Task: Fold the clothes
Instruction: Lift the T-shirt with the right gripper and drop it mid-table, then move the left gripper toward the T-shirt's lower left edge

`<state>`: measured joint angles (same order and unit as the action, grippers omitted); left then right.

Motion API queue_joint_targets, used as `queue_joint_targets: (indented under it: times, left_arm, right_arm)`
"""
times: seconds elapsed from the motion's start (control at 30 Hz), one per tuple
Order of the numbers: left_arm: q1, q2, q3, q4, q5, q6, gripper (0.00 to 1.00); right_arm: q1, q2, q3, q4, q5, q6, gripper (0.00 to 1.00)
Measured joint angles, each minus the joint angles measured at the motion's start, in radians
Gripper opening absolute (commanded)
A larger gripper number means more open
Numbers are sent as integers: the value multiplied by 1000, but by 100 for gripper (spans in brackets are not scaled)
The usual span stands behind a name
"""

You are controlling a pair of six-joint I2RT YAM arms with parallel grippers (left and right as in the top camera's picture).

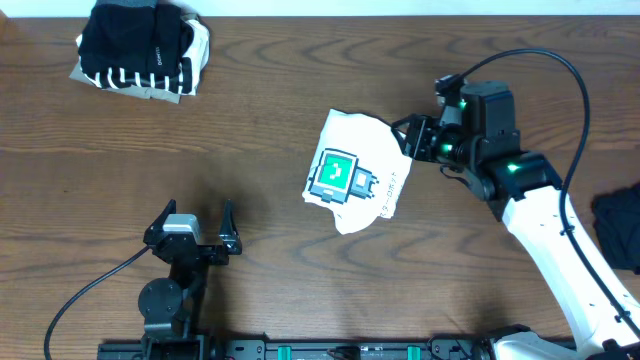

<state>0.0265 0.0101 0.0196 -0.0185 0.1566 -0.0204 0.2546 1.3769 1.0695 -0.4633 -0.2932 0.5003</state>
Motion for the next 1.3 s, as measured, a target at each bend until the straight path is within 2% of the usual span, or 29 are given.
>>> queue_joint_targets:
  times: [0.1, 0.13, 0.17, 0.2, 0.23, 0.43, 1.3]
  left_arm:
    - [0, 0, 0, 0, 0, 0, 98]
    - [0, 0, 0, 0, 0, 0, 98]
    - [0, 0, 0, 0, 0, 0, 98]
    - [0, 0, 0, 0, 0, 0, 98]
    - [0, 0, 0, 0, 0, 0, 98]
    - [0, 0, 0, 0, 0, 0, 98]
    - [0, 0, 0, 0, 0, 0, 98]
  right_arm:
    - [-22, -5, 1, -67, 34, -14, 72]
    - [-28, -5, 1, -99, 40, -20, 79]
    - [-33, -6, 2, -135, 44, -28, 89]
    - [-36, -6, 2, -161, 46, -26, 96]
    - [-37, -6, 1, -191, 48, -27, 97]
    - [-29, -6, 1, -309, 47, -38, 99]
    - [-15, -6, 1, -377, 51, -38, 99]
